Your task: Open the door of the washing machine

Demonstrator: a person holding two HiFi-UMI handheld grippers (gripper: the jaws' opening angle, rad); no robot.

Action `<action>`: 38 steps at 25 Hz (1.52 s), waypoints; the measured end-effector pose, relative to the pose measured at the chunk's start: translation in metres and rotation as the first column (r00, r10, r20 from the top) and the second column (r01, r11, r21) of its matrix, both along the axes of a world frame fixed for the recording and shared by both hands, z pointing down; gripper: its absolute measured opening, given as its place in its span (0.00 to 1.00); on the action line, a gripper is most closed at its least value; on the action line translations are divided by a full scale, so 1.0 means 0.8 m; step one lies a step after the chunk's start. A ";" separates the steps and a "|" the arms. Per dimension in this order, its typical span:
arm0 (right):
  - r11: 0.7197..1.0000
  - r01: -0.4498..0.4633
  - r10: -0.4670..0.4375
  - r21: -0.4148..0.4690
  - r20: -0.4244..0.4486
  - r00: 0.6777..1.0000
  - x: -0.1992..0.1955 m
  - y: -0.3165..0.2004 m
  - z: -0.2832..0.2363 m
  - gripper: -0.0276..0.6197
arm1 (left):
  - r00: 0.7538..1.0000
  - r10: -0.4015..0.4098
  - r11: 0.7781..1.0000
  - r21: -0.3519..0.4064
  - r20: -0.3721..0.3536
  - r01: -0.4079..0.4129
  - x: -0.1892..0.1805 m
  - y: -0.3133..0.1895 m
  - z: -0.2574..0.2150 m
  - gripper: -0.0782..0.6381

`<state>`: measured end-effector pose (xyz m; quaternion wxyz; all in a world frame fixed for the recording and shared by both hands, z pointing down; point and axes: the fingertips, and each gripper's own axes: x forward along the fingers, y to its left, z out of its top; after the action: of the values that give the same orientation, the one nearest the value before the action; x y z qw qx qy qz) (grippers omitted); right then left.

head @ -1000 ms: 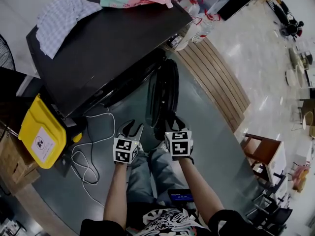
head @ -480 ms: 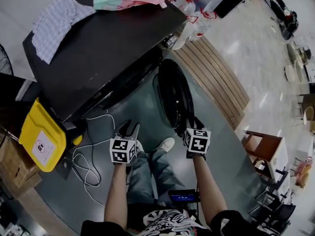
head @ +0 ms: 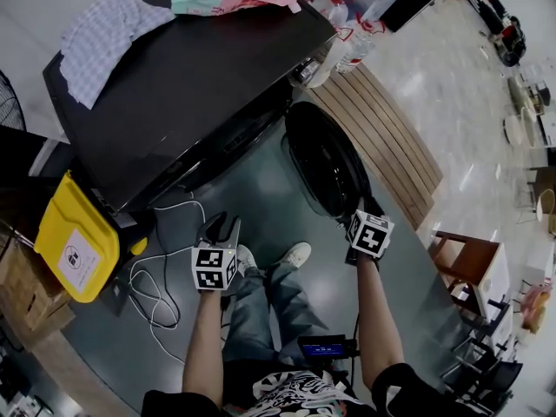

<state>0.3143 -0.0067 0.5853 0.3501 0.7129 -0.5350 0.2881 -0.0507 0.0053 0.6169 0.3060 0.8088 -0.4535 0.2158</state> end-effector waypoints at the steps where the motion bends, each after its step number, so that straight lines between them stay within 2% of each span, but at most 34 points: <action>1: 1.000 0.001 -0.001 0.007 0.002 1.000 0.004 -0.002 0.000 0.19 | 1.000 -0.005 1.000 0.000 -0.003 0.005 -0.002 0.000 0.001 0.29; 4: 1.000 0.027 -0.027 0.016 0.004 1.000 0.013 -0.004 0.001 0.19 | 1.000 -0.023 1.000 0.015 -0.005 0.023 -0.008 0.000 0.000 0.29; 6: 0.998 0.055 -0.054 0.041 -0.023 0.998 0.013 -0.008 -0.011 0.14 | 0.999 -0.036 0.999 0.038 -0.012 0.037 -0.011 -0.004 -0.009 0.29; 7: 0.995 0.069 -0.067 0.068 -0.034 0.997 0.010 -0.011 -0.023 0.05 | 0.999 -0.045 0.998 0.051 -0.017 0.046 -0.013 -0.005 -0.015 0.29; 8: 0.991 0.085 -0.082 0.100 -0.031 0.996 0.004 -0.013 -0.036 0.04 | 0.998 -0.056 0.996 0.067 -0.023 0.057 -0.015 -0.006 -0.024 0.29; 10: 0.975 0.126 -0.134 0.185 0.030 0.991 -0.019 -0.015 -0.066 0.04 | 0.996 -0.083 0.990 0.107 -0.040 0.087 -0.017 -0.007 -0.050 0.30; 12: 0.943 0.179 -0.222 0.281 0.130 0.966 -0.053 -0.008 -0.100 0.04 | 0.990 -0.120 0.979 0.156 -0.070 0.129 -0.014 -0.003 -0.088 0.31; 14: 0.901 0.235 -0.326 0.365 0.213 0.921 -0.090 0.006 -0.138 0.05 | 0.982 -0.156 0.961 0.212 -0.106 0.175 -0.008 0.004 -0.134 0.30; 16: 0.861 0.283 -0.410 0.422 0.250 0.877 -0.120 0.031 -0.176 0.05 | 0.975 -0.181 0.939 0.273 -0.128 0.211 0.001 0.017 -0.186 0.23; 19: 0.811 0.341 -0.499 0.476 0.258 0.827 -0.146 0.086 -0.230 0.05 | 0.966 -0.221 0.895 0.366 -0.133 0.256 0.022 0.053 -0.265 0.15; 22: 0.751 0.387 -0.576 0.535 0.244 0.780 -0.154 0.143 -0.291 0.05 | 0.951 -0.267 0.852 0.423 -0.154 0.308 0.048 0.109 -0.332 0.11; 25: 0.693 0.404 -0.630 0.598 0.228 0.742 -0.151 0.191 -0.347 0.05 | 0.944 -0.284 0.833 0.444 -0.167 0.329 0.076 0.162 -0.379 0.11; 27: 0.661 0.406 -0.650 0.630 0.211 0.730 -0.144 0.219 -0.376 0.05 | 0.944 -0.277 0.832 0.447 -0.180 0.330 0.095 0.195 -0.402 0.11; 31: 0.644 0.402 -0.655 0.651 0.198 0.729 -0.135 0.250 -0.405 0.05 | 0.945 -0.260 0.841 0.434 -0.200 0.324 0.117 0.243 -0.426 0.11; 38: 0.634 0.410 -0.663 0.656 0.187 0.725 -0.138 0.266 -0.418 0.05 | 0.939 -0.264 0.833 0.438 -0.222 0.338 0.114 0.256 -0.444 0.11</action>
<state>0.2038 0.2060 0.2509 0.0693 0.5076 -0.8479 0.1362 0.0402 0.2102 0.2620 0.1647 0.7907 -0.5895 -0.0138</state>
